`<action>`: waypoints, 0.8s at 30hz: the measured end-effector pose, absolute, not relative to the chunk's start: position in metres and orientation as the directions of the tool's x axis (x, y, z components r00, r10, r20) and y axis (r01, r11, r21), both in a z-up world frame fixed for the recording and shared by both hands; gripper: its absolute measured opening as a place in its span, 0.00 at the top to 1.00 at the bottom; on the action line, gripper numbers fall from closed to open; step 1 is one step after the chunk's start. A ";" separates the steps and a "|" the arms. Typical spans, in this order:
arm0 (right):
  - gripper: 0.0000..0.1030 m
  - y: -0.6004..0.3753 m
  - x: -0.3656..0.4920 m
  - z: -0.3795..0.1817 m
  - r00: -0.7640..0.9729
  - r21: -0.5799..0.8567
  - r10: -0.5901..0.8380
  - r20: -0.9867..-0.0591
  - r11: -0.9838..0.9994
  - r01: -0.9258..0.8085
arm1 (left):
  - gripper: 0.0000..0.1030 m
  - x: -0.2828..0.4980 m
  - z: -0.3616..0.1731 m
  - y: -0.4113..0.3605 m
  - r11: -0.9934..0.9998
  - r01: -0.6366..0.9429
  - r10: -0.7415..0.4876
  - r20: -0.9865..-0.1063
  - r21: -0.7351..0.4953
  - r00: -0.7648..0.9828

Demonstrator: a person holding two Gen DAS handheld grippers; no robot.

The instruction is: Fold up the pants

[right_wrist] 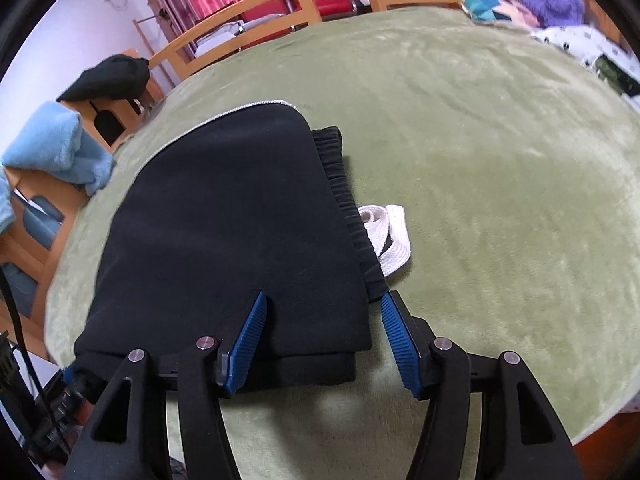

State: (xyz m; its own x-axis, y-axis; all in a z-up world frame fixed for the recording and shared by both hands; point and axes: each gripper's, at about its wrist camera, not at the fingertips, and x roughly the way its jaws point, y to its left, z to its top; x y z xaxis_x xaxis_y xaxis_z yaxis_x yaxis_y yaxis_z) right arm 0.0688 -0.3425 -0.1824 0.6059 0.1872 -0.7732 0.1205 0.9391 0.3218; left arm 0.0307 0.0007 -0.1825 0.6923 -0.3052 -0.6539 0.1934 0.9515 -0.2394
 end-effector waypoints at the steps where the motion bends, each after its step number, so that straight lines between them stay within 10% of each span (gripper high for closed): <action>1: 0.43 -0.342 0.069 -0.184 0.605 0.328 0.196 -0.772 0.938 0.115 | 0.58 0.037 -0.183 -0.002 0.955 0.197 -0.296 -0.660 -0.223 0.690; 7: 0.43 -0.336 0.073 -0.187 0.606 0.293 0.184 -0.774 0.953 0.084 | 0.69 0.055 -0.208 -0.009 0.956 0.181 -0.291 -0.693 -0.230 0.659; 13: 0.43 -0.351 0.079 -0.188 0.615 0.368 0.219 -0.758 0.921 0.126 | 0.58 0.039 -0.215 -0.012 0.962 0.190 -0.273 -0.732 -0.196 0.624; 24: 0.61 -0.336 0.071 -0.178 0.637 0.368 0.259 -0.726 0.929 0.041 | 0.86 0.058 -0.175 0.016 0.980 0.065 -0.170 -0.625 -0.188 0.761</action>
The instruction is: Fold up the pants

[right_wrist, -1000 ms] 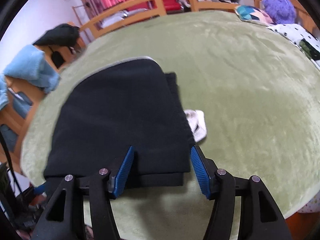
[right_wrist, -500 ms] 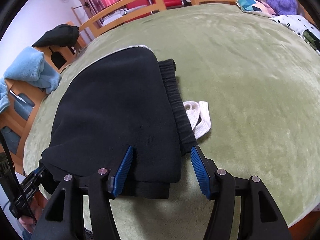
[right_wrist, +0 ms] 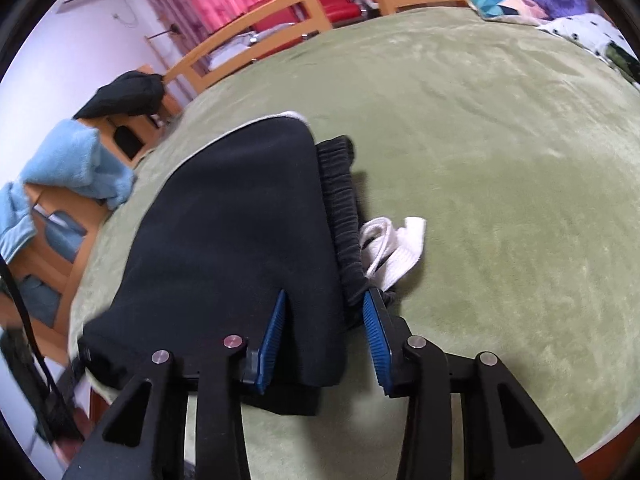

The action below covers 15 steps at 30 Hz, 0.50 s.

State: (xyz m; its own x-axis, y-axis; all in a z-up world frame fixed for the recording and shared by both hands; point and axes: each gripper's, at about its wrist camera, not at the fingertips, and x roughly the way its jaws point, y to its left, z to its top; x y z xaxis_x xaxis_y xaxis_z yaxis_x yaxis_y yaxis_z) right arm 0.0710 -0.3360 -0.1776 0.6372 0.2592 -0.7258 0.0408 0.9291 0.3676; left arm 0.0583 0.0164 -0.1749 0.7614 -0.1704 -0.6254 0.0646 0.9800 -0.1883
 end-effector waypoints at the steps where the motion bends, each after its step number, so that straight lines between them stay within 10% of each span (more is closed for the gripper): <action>1: 0.61 -0.331 0.070 -0.177 0.641 0.336 0.237 -0.730 0.941 0.034 | 0.86 0.062 -0.176 0.013 0.985 0.082 -0.163 -0.644 -0.154 0.748; 6: 0.59 -0.344 0.072 -0.179 0.627 0.357 0.248 -0.739 0.933 0.052 | 0.73 0.044 -0.190 0.010 0.968 0.127 -0.245 -0.722 -0.214 0.647; 15: 0.59 -0.333 0.061 -0.139 0.707 0.353 0.278 -0.650 0.935 -0.043 | 0.56 0.043 -0.138 0.025 0.909 0.190 -0.388 -0.588 -0.370 0.710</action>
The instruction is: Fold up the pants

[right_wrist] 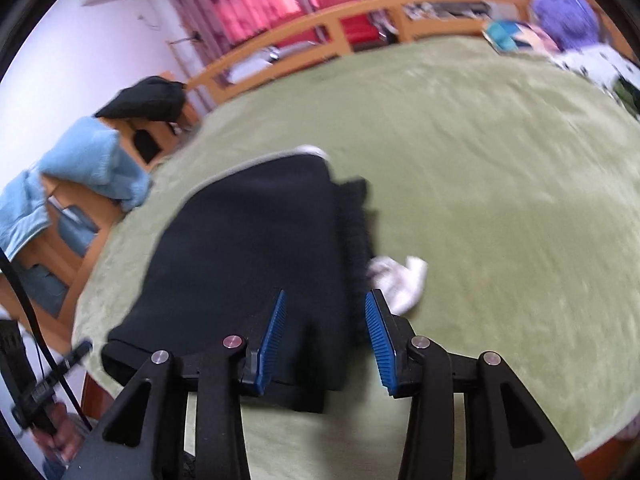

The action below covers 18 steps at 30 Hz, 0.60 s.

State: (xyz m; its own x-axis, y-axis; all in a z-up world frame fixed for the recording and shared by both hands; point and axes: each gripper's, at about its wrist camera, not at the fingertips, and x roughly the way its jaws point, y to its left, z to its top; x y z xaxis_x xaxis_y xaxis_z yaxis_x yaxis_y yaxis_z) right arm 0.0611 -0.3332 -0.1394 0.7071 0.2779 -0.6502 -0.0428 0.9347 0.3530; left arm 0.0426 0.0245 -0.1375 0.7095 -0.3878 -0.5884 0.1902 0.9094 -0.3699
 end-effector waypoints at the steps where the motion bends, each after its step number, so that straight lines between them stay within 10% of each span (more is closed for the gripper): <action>1: 0.59 -0.326 0.063 -0.140 0.702 0.347 0.290 -0.650 0.936 -0.066 | 0.57 0.054 -0.138 0.017 0.901 0.211 -0.409 -0.583 -0.379 0.702; 4: 0.67 -0.311 0.069 -0.155 0.660 0.283 0.266 -0.703 0.955 -0.085 | 0.67 0.072 -0.166 -0.002 0.885 0.208 -0.450 -0.651 -0.416 0.611; 7: 0.96 -0.320 0.075 -0.176 0.637 0.216 0.166 -0.753 0.976 0.002 | 0.80 0.061 -0.209 -0.015 0.916 0.196 -0.398 -0.724 -0.351 0.563; 13: 0.99 -0.323 0.068 -0.174 0.642 0.218 0.174 -0.747 0.976 -0.012 | 0.81 0.045 -0.204 -0.004 0.906 0.179 -0.415 -0.718 -0.384 0.559; 16: 0.86 -0.332 0.060 -0.167 0.668 0.283 0.207 -0.715 0.959 0.006 | 0.73 0.038 -0.188 0.011 0.911 0.161 -0.393 -0.681 -0.379 0.618; 18: 0.56 -0.334 0.058 -0.167 0.689 0.285 0.190 -0.699 0.958 0.025 | 0.66 0.041 -0.197 0.012 0.922 0.149 -0.371 -0.701 -0.357 0.609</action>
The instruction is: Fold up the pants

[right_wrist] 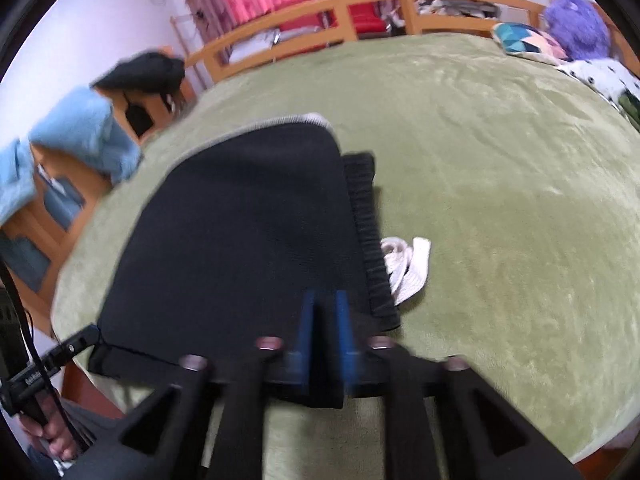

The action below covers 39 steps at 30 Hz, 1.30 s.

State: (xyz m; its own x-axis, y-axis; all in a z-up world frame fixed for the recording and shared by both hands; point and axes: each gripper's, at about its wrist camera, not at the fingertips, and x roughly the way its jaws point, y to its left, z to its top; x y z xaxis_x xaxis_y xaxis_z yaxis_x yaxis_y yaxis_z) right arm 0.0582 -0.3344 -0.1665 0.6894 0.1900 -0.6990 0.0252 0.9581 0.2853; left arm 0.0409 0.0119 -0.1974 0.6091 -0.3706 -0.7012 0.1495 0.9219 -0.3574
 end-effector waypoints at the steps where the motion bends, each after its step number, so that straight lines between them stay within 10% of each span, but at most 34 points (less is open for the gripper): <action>1: 0.55 -0.331 0.061 -0.170 0.676 0.267 0.179 -0.715 0.963 0.027 | 0.67 0.044 -0.204 0.011 0.925 0.146 -0.366 -0.721 -0.350 0.589; 8: 0.57 -0.338 0.062 -0.164 0.659 0.250 0.147 -0.738 0.966 0.065 | 0.66 0.048 -0.176 0.006 0.926 0.172 -0.370 -0.717 -0.337 0.591; 17: 0.56 -0.321 0.052 -0.089 0.712 0.196 0.075 -0.698 0.976 0.090 | 0.41 0.068 -0.103 -0.014 0.944 0.195 -0.329 -0.696 -0.267 0.638; 30: 0.08 -0.278 0.008 0.009 0.797 0.038 -0.041 -0.603 0.996 0.079 | 0.14 0.023 -0.009 -0.071 0.982 0.164 -0.187 -0.609 -0.094 0.771; 39: 0.00 -0.283 -0.025 0.011 0.804 0.053 -0.052 -0.592 0.993 0.104 | 0.11 -0.003 -0.007 -0.078 0.984 0.162 -0.174 -0.634 -0.077 0.754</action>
State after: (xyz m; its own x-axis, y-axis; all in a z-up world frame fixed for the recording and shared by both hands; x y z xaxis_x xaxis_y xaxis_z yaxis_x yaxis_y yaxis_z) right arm -0.0253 -0.2827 0.0110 0.8042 -0.0523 -0.5921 0.1036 0.9932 0.0529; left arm -0.0034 -0.0778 -0.0070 0.7538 -0.1738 -0.6337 0.1623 0.9837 -0.0767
